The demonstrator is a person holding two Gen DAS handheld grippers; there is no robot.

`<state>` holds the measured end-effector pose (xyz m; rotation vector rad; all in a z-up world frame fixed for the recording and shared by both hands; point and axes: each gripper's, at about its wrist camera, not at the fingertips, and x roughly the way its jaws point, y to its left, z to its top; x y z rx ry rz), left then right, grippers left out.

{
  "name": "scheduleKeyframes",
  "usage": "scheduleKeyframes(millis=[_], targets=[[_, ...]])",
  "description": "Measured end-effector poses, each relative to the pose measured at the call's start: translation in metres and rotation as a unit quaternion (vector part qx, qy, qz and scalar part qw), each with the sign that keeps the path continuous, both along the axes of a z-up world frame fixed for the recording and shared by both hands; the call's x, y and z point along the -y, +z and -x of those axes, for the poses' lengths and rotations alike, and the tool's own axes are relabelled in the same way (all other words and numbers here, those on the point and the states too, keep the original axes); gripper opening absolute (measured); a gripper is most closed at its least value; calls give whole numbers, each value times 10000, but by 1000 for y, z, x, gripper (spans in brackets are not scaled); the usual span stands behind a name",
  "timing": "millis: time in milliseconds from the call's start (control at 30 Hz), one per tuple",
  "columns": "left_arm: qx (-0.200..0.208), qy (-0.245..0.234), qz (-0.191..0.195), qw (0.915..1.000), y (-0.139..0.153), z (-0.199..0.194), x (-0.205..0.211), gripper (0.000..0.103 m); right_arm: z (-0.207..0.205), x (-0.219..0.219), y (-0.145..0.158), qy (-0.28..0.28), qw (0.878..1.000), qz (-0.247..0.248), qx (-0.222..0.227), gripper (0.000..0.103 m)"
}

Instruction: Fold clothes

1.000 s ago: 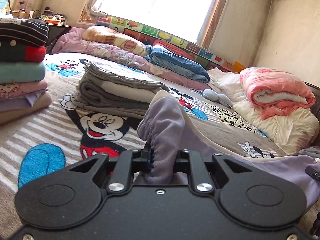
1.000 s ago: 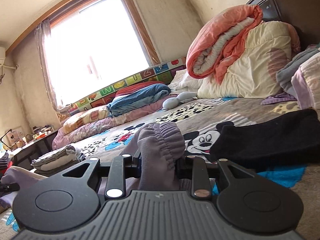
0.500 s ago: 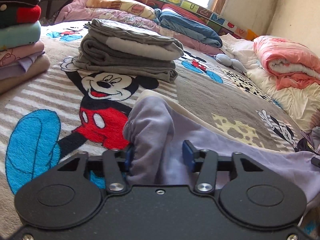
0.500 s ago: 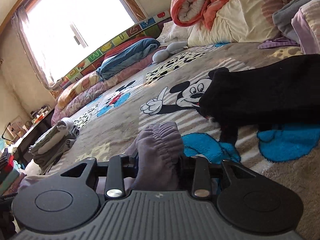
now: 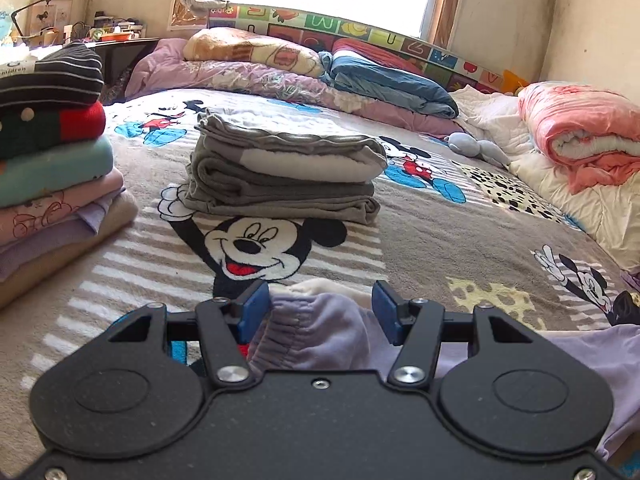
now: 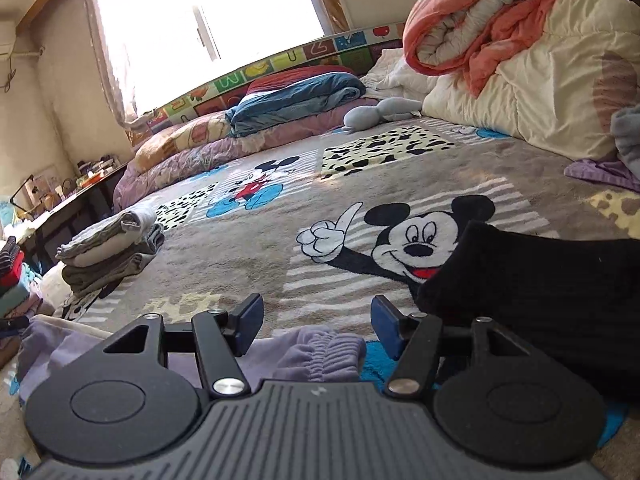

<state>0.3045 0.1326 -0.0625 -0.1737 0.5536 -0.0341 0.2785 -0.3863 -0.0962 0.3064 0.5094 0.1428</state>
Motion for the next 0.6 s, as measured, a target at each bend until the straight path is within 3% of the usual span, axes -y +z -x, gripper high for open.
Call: scheduleKeyframes(millis=[167, 200, 267, 500, 600], targets=[[377, 76, -282, 9989, 25, -1, 0, 56, -13, -10, 12, 100, 9994, 326, -15, 60], [366, -47, -198, 9991, 25, -3, 1, 57, -15, -12, 11, 143, 9993, 342, -35, 60], [180, -288, -136, 9993, 15, -11, 5, 59, -19, -13, 6, 216, 9992, 315, -147, 60], [-634, -445, -485, 9958, -35, -41, 13, 59, -26, -5, -25, 188, 9977, 117, -641, 61], [-841, -521, -496, 9939, -49, -44, 16, 59, -27, -6, -31, 314, 9975, -45, -635, 48]])
